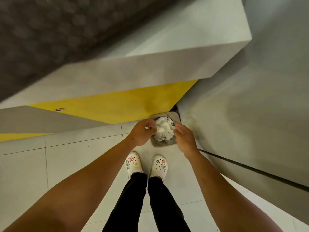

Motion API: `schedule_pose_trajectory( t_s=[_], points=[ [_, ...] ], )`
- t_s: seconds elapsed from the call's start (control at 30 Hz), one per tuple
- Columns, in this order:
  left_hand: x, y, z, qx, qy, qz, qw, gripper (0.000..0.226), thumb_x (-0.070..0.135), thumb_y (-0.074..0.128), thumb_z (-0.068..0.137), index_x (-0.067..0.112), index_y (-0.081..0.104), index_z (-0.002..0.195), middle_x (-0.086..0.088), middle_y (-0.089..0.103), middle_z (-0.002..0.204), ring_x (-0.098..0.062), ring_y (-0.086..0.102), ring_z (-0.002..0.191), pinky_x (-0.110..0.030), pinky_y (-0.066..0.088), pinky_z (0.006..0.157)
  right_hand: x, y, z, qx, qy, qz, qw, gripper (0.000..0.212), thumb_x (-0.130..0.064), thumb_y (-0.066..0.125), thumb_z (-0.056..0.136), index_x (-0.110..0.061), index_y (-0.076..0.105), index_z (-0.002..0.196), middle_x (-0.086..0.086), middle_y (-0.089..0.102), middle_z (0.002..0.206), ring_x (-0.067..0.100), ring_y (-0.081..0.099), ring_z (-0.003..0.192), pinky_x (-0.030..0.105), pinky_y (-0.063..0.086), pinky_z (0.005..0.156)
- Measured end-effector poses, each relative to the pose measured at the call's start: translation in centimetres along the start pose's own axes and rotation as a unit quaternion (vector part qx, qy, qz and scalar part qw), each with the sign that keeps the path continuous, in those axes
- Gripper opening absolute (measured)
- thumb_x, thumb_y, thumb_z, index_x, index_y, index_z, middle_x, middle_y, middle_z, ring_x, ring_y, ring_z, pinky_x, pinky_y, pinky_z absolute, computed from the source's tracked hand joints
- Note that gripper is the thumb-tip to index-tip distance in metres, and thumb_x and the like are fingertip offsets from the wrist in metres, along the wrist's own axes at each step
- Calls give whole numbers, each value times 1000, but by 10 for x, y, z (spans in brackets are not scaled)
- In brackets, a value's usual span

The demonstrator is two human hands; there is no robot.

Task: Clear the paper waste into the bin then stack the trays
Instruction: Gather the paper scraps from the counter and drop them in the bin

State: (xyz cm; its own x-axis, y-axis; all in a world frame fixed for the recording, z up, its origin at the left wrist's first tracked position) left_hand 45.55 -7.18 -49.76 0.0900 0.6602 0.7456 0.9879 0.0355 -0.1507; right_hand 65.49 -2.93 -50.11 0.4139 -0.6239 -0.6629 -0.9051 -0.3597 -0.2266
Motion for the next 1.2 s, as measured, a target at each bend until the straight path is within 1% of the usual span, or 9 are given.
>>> schedule_pose_trajectory(
  t_s=[0.1, 0.2, 0.27, 0.4, 0.63, 0.73, 0.83, 0.93, 1.2],
  points=[
    [21, -18, -34, -4, 2, -12, 1000, 24, -2, 69, 87, 15, 65, 102, -6, 65, 94, -18, 60, 88, -23, 46, 77, -41, 2, -35, -30, -20, -9, 999, 27, -14, 64, 96, -19, 69, 121, 2, 68, 126, 17, 65, 115, 40, 51, 102],
    [57, -39, -79, 2, 19, -12, 1000, 19, 2, 71, 86, 7, 65, 103, 3, 60, 78, -3, 59, 74, -15, 42, 71, -87, 8, -76, -89, -44, 0, 995, 26, -12, 64, 98, -17, 66, 123, -1, 70, 114, 5, 67, 97, 22, 55, 85],
    [86, -57, -114, 21, 50, 11, 998, 18, 0, 65, 92, 1, 64, 110, 6, 61, 81, 6, 59, 68, -10, 43, 67, -124, 13, -113, -119, -72, -26, 990, 27, -11, 64, 97, -14, 66, 124, -5, 71, 108, 1, 67, 91, 17, 51, 77],
    [132, -89, -184, 52, 85, 24, 995, 19, 9, 67, 94, 12, 65, 113, 6, 66, 90, 1, 63, 79, -12, 48, 75, -187, 20, -185, -172, -134, -96, 971, 27, -11, 65, 97, -31, 66, 115, -6, 73, 110, 5, 69, 94, 22, 48, 84],
    [158, -139, -298, 108, 104, -8, 989, 21, 22, 68, 94, 24, 66, 114, 1, 70, 102, -17, 69, 93, -25, 55, 84, -259, 39, -291, -240, -204, -169, 934, 33, -26, 66, 97, -26, 63, 130, -6, 70, 123, 7, 66, 114, 36, 51, 106],
    [159, -164, -341, 139, 112, -31, 983, 20, 24, 68, 94, 27, 67, 113, 4, 70, 104, -13, 69, 94, -27, 56, 88, -279, 63, -328, -272, -230, -206, 912, 34, -36, 69, 92, -33, 65, 126, -11, 71, 120, 5, 66, 113, 39, 50, 106],
    [163, -193, -380, 173, 119, -58, 976, 19, 19, 68, 94, 24, 69, 112, 1, 71, 105, -12, 69, 95, -24, 55, 86, -302, 99, -363, -312, -256, -235, 884, 31, -21, 69, 95, -27, 66, 125, -8, 71, 118, 9, 68, 107, 35, 54, 100],
    [176, -227, -418, 211, 152, -56, 964, 19, 15, 69, 93, 22, 69, 111, 4, 72, 104, -9, 68, 96, -22, 55, 86, -334, 136, -397, -340, -300, -264, 851, 29, -23, 69, 95, -29, 67, 123, -10, 72, 116, 7, 68, 100, 29, 56, 93],
    [197, -333, -492, 284, 233, -24, 930, 24, 9, 70, 91, 20, 68, 113, 1, 72, 104, -12, 68, 95, -21, 54, 85, -417, 220, -450, -345, -401, -285, 800, 31, -25, 67, 96, -28, 66, 127, -12, 71, 116, 11, 68, 99, 30, 54, 93]
  ],
)
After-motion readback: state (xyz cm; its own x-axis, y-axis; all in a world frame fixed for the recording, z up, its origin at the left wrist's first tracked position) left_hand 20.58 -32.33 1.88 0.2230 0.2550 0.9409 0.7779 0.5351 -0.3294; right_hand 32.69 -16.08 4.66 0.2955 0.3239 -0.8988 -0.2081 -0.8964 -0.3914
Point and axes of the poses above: each hand's wrist, its own z-axis towards the middle knuckle, its own y-axis out of the palm, x = y × z, the point moved 9 cm from there along z, towards the middle knuckle
